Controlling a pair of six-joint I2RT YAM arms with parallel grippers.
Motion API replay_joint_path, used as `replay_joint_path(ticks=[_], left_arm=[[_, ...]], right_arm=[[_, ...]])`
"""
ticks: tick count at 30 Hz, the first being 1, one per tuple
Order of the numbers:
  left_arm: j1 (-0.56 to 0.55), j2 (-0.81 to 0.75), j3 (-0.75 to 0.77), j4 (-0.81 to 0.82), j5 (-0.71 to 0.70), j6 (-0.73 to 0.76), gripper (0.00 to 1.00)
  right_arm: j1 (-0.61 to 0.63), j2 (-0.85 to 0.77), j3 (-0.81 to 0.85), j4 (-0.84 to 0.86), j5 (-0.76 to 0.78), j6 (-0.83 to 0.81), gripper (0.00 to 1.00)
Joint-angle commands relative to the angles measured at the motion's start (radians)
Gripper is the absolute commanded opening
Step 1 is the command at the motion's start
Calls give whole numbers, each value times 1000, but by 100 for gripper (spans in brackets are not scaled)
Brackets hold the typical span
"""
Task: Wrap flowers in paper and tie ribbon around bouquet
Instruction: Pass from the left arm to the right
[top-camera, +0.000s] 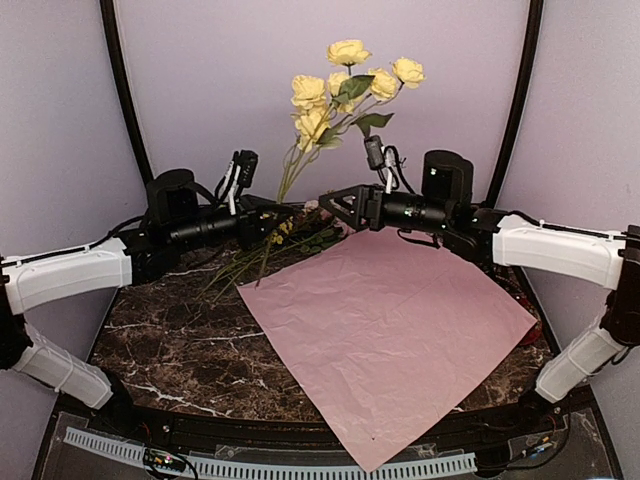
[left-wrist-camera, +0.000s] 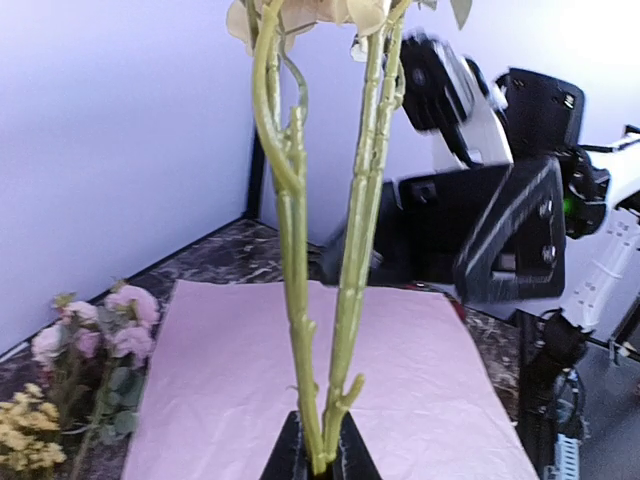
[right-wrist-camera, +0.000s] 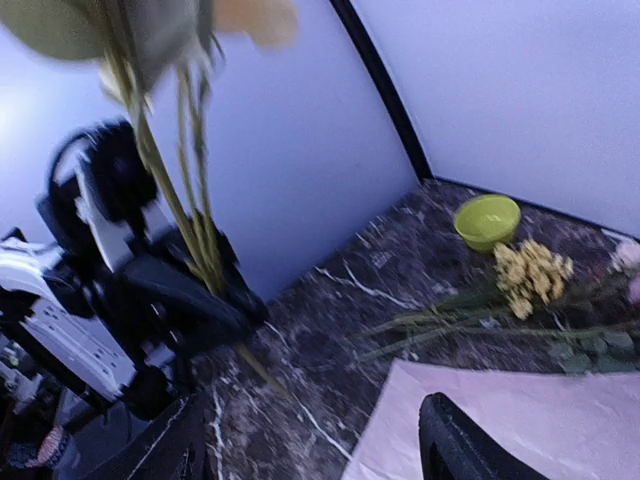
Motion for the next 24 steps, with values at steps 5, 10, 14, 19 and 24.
replay_joint_path(ticks=[5, 10, 14, 19, 24], left_arm=[[-88, 27, -65, 328, 189, -188, 0], [-110, 56, -43, 253, 170, -148, 0], [-120, 79, -39, 226, 179, -139, 0], [-123, 77, -50, 154, 162, -106, 26], [-122, 73, -1, -142, -19, -11, 75]], right_arm=[[55, 90, 62, 419, -163, 152, 80], [57, 152, 76, 510, -215, 239, 60], [54, 176, 76, 526, -202, 271, 17], [11, 119, 33, 392, -97, 250, 0], [-113, 72, 85, -168, -44, 190, 0]])
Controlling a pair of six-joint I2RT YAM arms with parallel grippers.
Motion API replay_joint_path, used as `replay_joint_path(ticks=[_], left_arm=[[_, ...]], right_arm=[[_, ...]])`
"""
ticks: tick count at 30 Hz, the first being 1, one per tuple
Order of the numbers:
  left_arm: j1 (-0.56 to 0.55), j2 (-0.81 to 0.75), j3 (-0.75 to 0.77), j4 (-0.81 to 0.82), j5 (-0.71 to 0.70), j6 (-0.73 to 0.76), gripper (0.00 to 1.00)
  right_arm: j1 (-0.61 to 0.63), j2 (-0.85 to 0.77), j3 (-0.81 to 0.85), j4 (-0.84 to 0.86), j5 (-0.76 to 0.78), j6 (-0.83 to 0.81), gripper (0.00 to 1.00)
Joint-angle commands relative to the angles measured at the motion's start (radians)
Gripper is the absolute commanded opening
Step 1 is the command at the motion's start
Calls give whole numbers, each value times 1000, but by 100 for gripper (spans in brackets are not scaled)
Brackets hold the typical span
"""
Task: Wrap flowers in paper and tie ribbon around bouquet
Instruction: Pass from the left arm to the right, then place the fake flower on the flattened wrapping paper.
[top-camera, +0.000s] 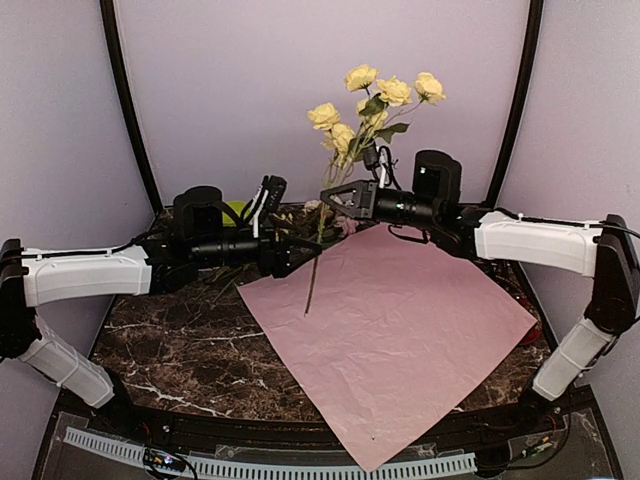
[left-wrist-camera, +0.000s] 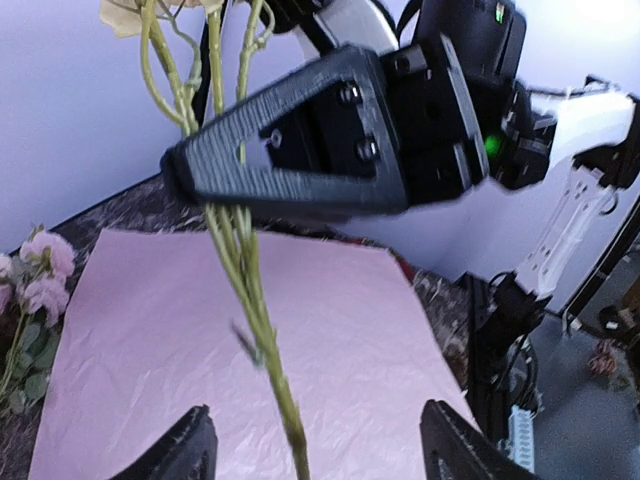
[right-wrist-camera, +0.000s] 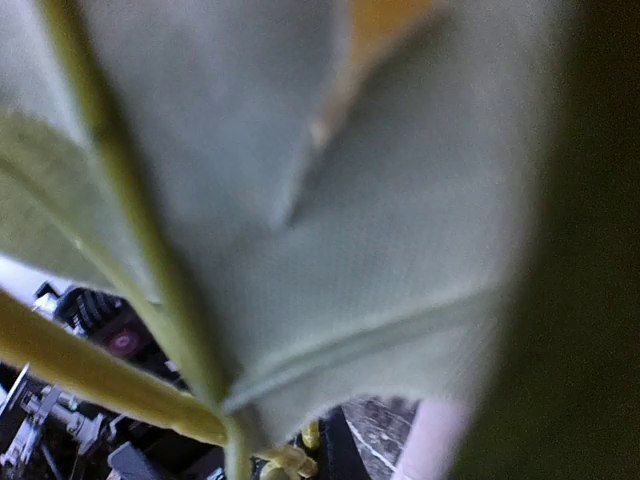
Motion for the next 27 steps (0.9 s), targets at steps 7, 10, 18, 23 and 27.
replay_joint_path(ticks=[7, 10, 18, 23, 27], left_arm=[[43, 60, 163, -573, -364, 127, 76], [59, 67, 160, -580, -369, 124, 76], [108, 75, 160, -654, -424, 127, 75], [203, 98, 176, -727, -472, 99, 74], [314, 156, 215, -762, -473, 92, 74]], right_arm=[[-190, -25, -53, -649, -78, -66, 0], [-220, 39, -80, -642, -165, -48, 0], [-311, 195, -70, -679, -139, -61, 18], [-321, 194, -69, -805, 112, -105, 55], [-320, 128, -49, -892, 277, -124, 57]])
